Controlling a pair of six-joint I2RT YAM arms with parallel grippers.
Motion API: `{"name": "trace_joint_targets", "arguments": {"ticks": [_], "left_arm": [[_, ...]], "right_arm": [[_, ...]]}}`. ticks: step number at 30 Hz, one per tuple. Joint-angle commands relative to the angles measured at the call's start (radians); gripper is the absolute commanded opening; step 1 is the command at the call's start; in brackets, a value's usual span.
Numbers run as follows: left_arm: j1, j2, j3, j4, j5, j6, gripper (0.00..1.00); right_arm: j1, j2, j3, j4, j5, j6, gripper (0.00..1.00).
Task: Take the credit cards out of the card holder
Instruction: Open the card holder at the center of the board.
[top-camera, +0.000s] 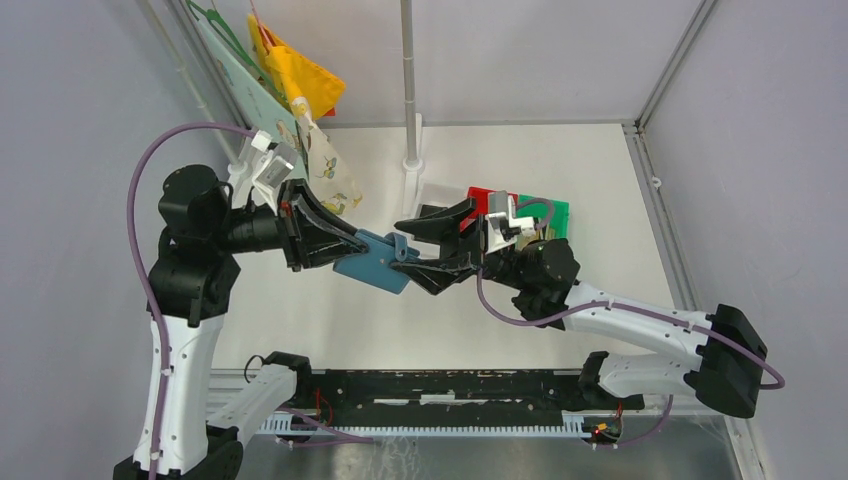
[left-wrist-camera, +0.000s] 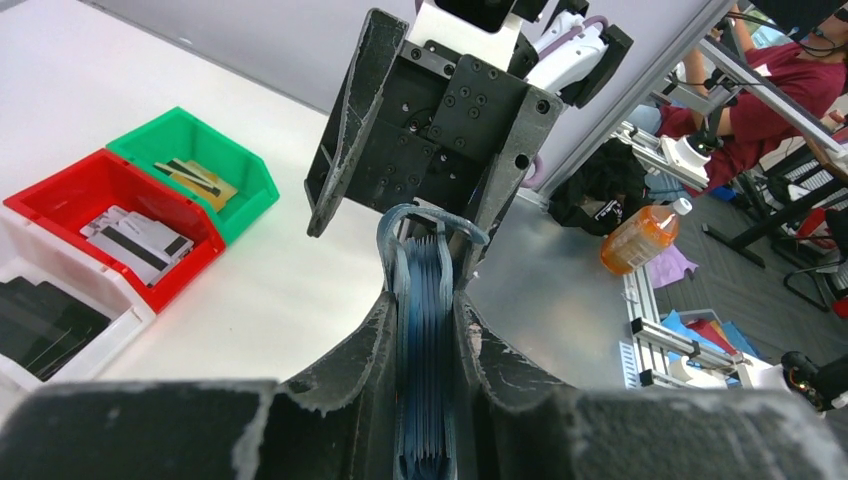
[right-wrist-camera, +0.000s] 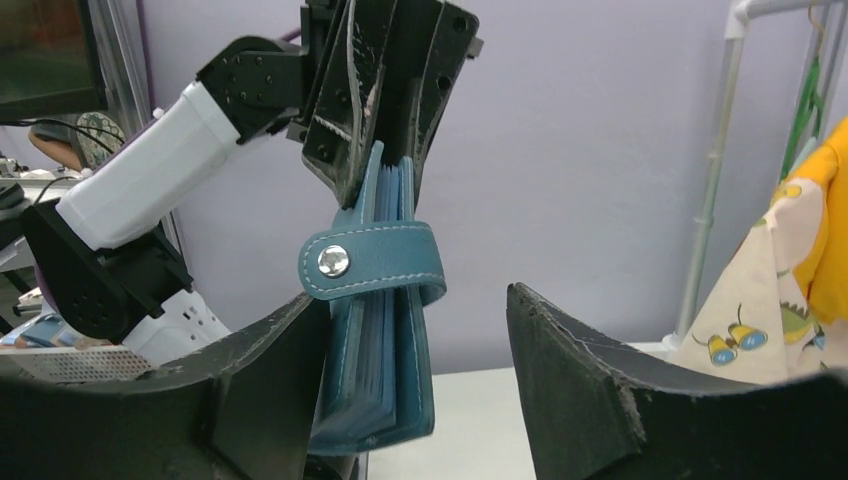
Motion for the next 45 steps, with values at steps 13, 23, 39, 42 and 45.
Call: {"name": "trace_joint_targets", "arguments": {"ticks": [13,23,39,42,45], "left_arm": [[-0.003,-0.042,-0.022,0.127,0.088,-0.128,0.02],[-0.003,-0.040,-0.027,0.127,0.091,-0.117,0.02],[-0.002,-0.077,-0.114,-0.189,0.004,0.267,0.74],[-0.002,-0.100,-0.138,-0.201,-0.043,0.326,0.74],[-0.001,-0.125,-0.154,-0.201,-0.116,0.390,0.73]], "right_arm": [[0.014,0.053,0.151,0.079,0.040,0.108,0.51],[0.011,0.027,0.164,0.015,0.079,0.156,0.15],[-0.018,0.030,0.326,-0.314,-0.016,0.156,0.00],[-0.018,0.025,0.341,-0.355,-0.022,0.142,0.00],[-0.014,0.030,0.367,-0.390,-0.023,0.132,0.00]]}}
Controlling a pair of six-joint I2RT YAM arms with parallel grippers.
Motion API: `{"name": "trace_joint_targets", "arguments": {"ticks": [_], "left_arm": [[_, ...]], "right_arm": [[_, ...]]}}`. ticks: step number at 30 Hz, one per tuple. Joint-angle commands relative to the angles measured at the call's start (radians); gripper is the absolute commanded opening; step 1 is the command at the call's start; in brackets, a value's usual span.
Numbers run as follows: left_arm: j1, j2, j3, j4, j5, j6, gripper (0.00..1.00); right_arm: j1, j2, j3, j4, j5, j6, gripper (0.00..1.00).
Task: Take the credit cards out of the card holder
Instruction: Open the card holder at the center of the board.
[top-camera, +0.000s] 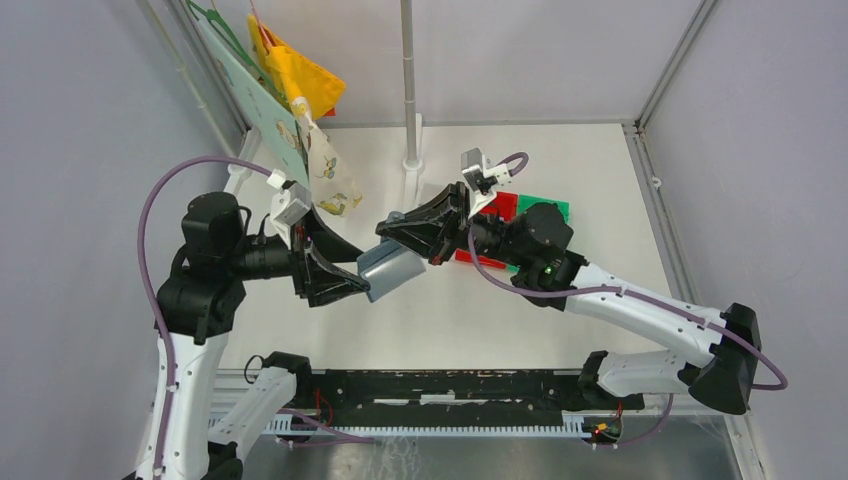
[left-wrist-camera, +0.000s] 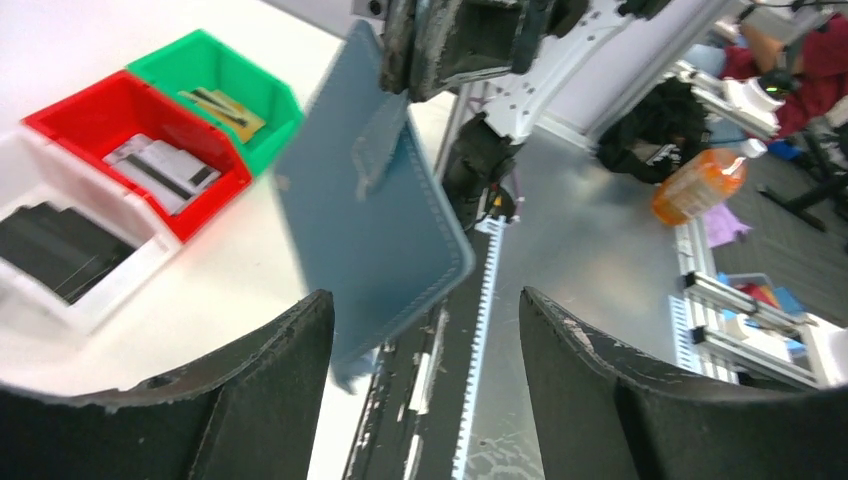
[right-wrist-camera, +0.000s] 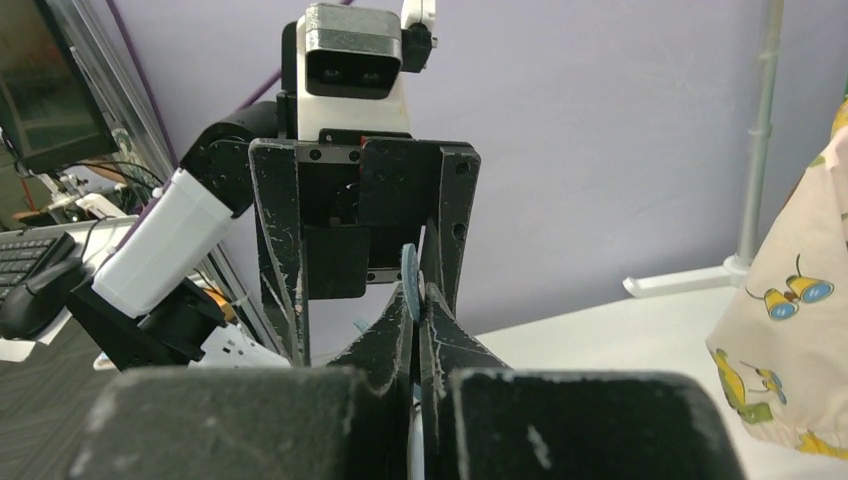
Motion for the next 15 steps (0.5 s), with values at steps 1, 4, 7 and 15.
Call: {"name": "trace_joint_targets", "arguments": {"ticks": [1,4,7,15], "left_arm": [[-0.001,-0.043,-0.019,-0.028,-0.102,0.166,0.73],[-0.002,-0.077,-0.045,-0.028,-0.126,0.198,0.73],[-0.002,-0.097,-0.057,-0.028,-0.128,0.216,0.69],[-0.001,-0.102,-0.078,0.117,-0.187,0.096,0.37]], "right_arm": [[0.003,-0.012,0.093,-0.032,-0.013,-0.027,0.00],[0.021,0.004,0.141,-0.104,0.020,-0.059,0.00],[0.037,0.021,0.170,-0.142,0.035,-0.070,0.00],[0.088,0.055,0.213,-0.166,0.027,-0.076,0.00]]}}
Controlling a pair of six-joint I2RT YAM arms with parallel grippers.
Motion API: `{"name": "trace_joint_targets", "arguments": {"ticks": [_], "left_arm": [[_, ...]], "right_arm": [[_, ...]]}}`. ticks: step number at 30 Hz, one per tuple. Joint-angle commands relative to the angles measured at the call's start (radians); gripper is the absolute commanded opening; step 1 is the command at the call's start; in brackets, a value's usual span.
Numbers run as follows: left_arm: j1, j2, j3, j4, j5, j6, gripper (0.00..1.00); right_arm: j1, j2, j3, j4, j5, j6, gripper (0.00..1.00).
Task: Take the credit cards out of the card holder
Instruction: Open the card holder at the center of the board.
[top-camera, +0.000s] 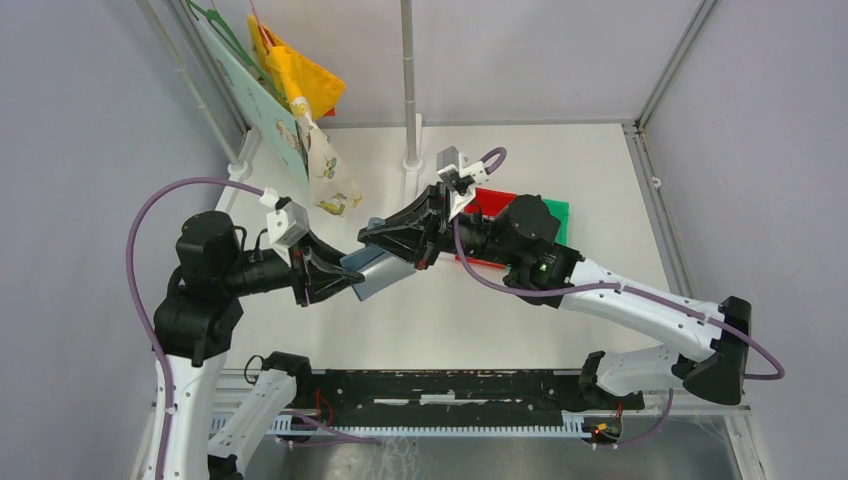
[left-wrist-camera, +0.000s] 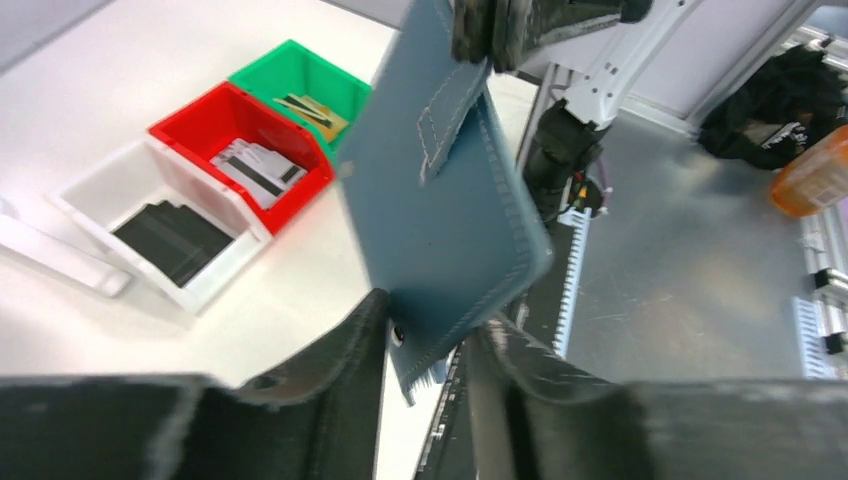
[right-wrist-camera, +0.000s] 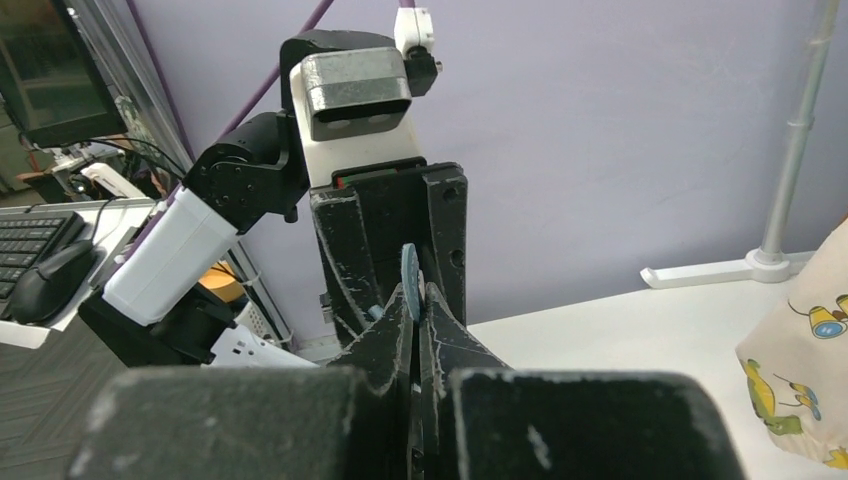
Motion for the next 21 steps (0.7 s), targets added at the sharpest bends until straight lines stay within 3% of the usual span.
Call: {"name": "trace_joint_targets", "arguments": {"ticks": [1,8,9,11,13,17,21], "left_arm": [[-0.001,-0.007,-0.017,0.160,-0.054,-0.083,0.31],[-0.001,-0.006,-0.032,0.287,-0.092,-0.217,0.03],[0.000,-0.005,-0.032,0.295,-0.095,-0.235,0.02],[-0.001,0.004,-0.026,0.306,-0.097,-0.259,0.02],[-0.002,0.014,-0.012,0.308,-0.089,-0.283,0.02],[-0.001,0.049,0.023,0.318,-0.024,-0.358,0.02],[-0.001,0.079,0.052,0.376,0.034,-0.468,0.02]], "right_arm": [[0.025,0.010,0.064,0.018,0.016,-0.014,0.00],[0.027,0.005,0.058,0.004,0.011,-0.018,0.00],[0.027,0.005,0.055,0.003,0.009,-0.019,0.05],[0.026,-0.004,0.046,0.002,0.003,-0.023,0.25],[0.016,-0.023,0.033,-0.009,0.004,-0.034,0.37],[-0.048,-0.094,-0.022,-0.033,-0.022,-0.042,0.73],[-0.106,-0.180,-0.115,-0.068,-0.108,-0.088,0.92]]}}
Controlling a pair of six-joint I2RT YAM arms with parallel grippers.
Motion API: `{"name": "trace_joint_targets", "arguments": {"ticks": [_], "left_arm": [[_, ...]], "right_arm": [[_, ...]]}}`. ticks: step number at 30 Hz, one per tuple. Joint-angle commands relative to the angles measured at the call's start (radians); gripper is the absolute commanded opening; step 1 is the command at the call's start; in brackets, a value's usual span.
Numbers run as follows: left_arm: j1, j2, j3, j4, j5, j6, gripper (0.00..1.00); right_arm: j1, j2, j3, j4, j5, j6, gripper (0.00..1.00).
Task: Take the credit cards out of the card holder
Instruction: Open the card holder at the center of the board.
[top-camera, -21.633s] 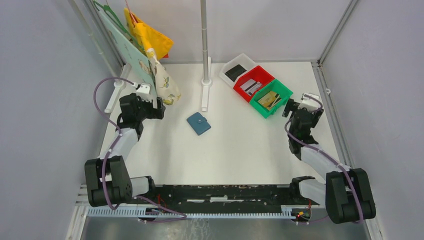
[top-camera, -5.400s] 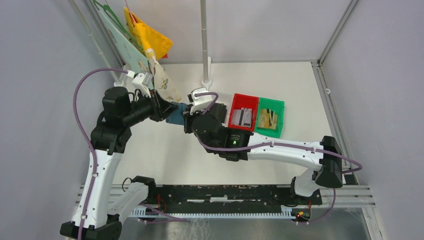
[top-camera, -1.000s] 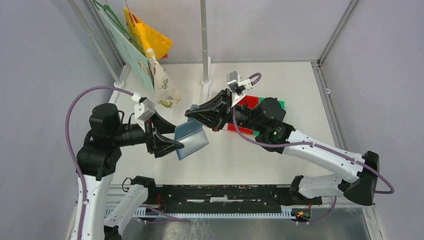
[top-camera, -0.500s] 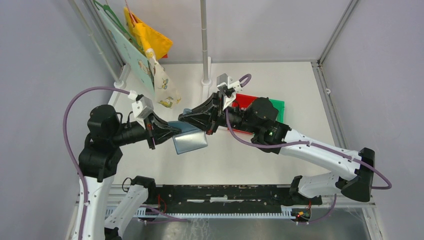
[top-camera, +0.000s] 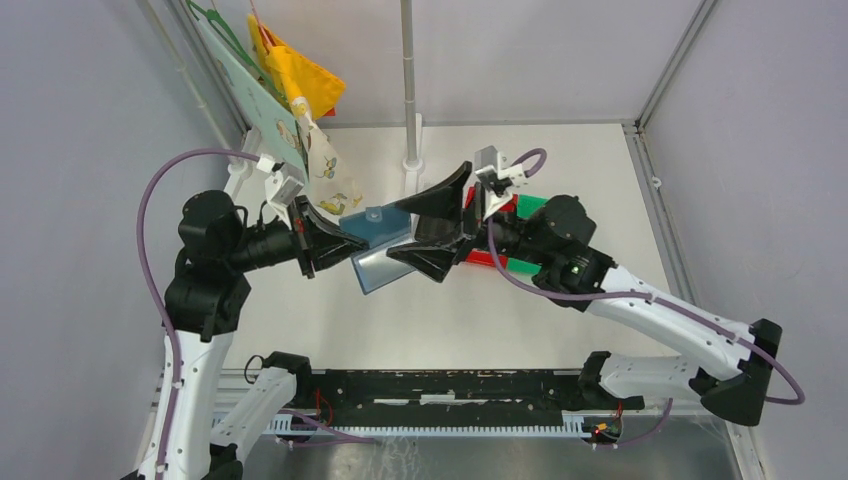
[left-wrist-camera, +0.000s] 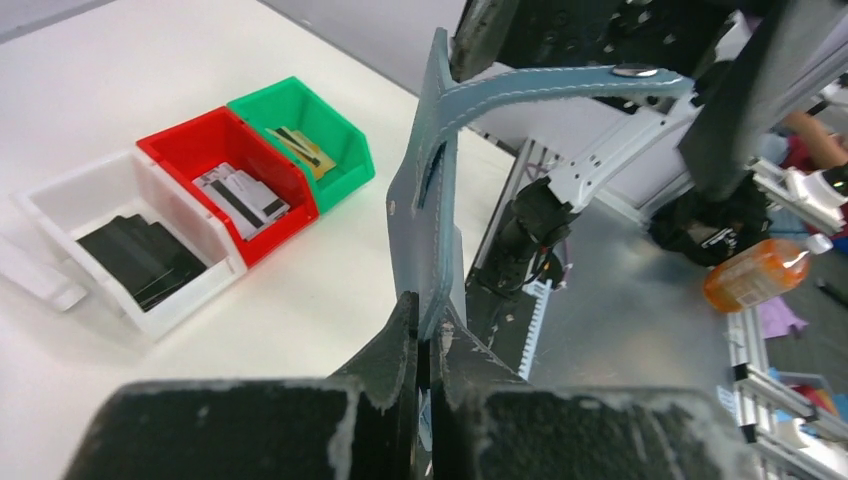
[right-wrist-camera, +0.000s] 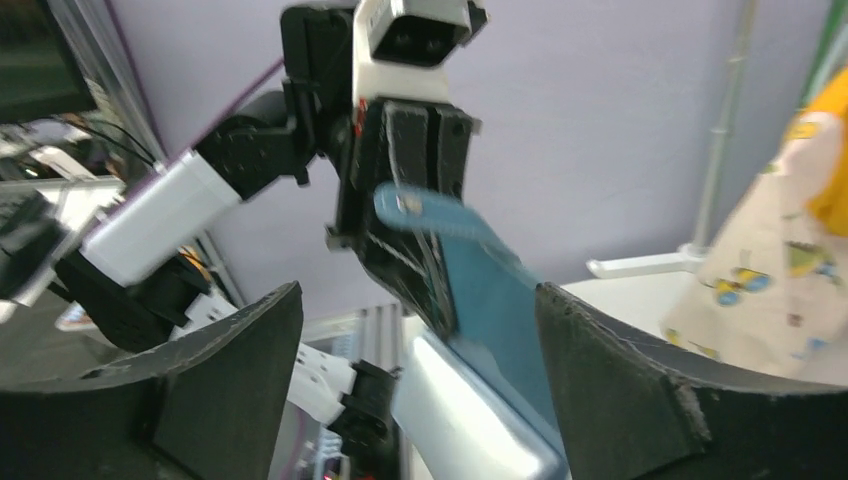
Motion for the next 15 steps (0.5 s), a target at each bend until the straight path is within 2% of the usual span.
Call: {"name": "trace_joint_targets", "arguments": {"ticks": [1,5,9,15], "left_arm": [[-0.002,0.024,0.078,0.156,0.103,-0.191,0.02],[-0.001,0.044,0.111,0.216,0.140,-0.278,0.02],[-0.003,0.052,0.129,0.228,0.187,-0.298,0.02],[-0.002,0.058,0.134,0.228,0.224,-0.314,0.02]], "right_arm": [[-0.059,-0.110,-0.084,-0.034,-0.102,-0.069,0.95],[-0.112,-0.205,-0.208,-0.083,-0.139,-0.120,0.98],[-0.144,-0.274,-0.312,-0.044,-0.171,-0.109,0.98],[-0.160,-0.270,-0.349,-0.020,-0.264,-0.106,0.98]]}}
